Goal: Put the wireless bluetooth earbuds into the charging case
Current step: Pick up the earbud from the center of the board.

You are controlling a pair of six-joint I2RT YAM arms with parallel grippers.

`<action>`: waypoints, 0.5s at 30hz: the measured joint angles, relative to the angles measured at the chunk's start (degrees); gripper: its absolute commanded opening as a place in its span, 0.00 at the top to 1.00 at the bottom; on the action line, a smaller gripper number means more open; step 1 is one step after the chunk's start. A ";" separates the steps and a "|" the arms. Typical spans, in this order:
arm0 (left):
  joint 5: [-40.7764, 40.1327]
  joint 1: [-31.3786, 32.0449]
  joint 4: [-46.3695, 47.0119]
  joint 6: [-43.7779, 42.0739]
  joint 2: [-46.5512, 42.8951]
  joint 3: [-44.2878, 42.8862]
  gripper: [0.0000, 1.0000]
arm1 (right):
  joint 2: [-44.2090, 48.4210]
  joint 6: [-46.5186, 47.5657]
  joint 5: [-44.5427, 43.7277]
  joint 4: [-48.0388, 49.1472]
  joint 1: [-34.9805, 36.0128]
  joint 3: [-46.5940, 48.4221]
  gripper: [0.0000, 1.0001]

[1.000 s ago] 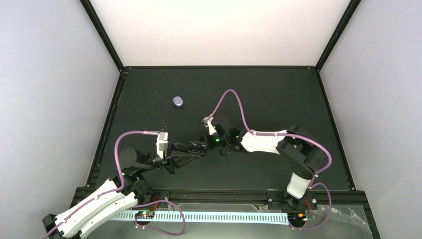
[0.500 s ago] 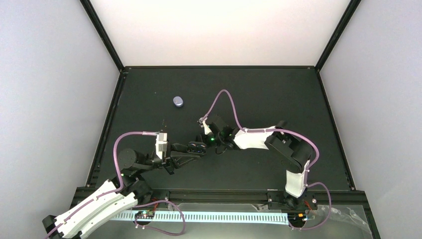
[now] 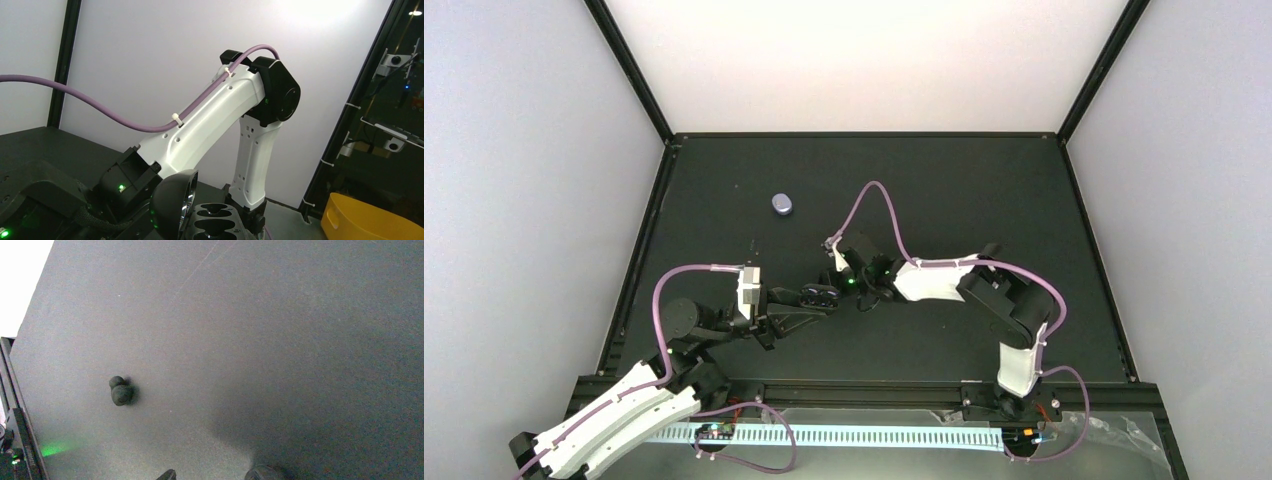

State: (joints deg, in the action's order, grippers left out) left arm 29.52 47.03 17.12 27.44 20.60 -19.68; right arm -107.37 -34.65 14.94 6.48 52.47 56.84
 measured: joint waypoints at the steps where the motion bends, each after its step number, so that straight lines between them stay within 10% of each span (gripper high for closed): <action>1: -0.02 0.00 0.00 -0.04 0.00 0.00 0.98 | 0.24 -0.02 -0.20 0.00 0.02 -0.26 0.60; 15: -0.59 0.00 0.00 -0.42 0.04 0.02 0.98 | 2.97 -0.07 -4.20 0.02 0.07 -2.89 0.62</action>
State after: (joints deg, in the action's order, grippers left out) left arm 28.93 47.03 17.12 27.03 20.64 -19.66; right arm -104.40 -34.72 10.74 6.50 52.53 53.95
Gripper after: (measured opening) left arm 0.226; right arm 0.382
